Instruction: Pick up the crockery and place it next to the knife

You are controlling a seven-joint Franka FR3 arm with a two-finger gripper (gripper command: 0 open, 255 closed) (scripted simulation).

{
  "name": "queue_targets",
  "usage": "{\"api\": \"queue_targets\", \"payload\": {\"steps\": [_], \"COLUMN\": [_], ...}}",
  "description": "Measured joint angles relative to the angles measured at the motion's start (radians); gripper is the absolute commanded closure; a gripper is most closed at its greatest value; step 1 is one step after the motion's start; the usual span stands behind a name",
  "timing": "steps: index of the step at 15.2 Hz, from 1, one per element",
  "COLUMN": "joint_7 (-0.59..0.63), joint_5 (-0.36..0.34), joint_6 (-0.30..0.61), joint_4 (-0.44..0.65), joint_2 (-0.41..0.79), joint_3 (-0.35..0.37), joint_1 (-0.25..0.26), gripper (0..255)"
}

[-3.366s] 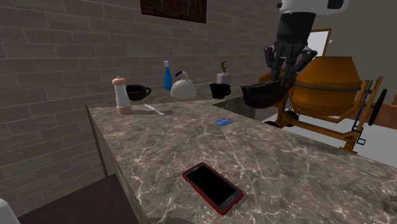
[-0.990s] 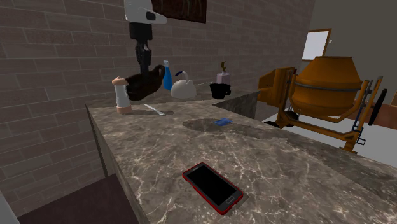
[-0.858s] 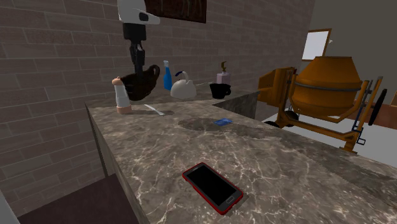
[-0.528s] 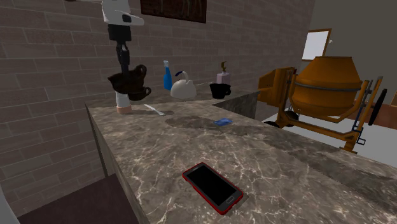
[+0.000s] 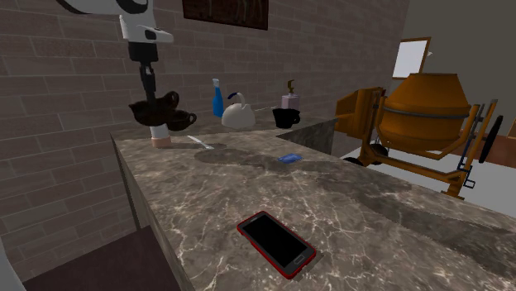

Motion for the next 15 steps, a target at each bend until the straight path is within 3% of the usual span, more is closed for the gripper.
{"api": "queue_targets", "payload": {"steps": [15], "joint_7": [0.008], "joint_5": [-0.020], "joint_6": [0.202], "joint_4": [-0.139], "joint_2": [0.068], "joint_3": [0.012], "joint_1": [0.004], "gripper": [255]}}
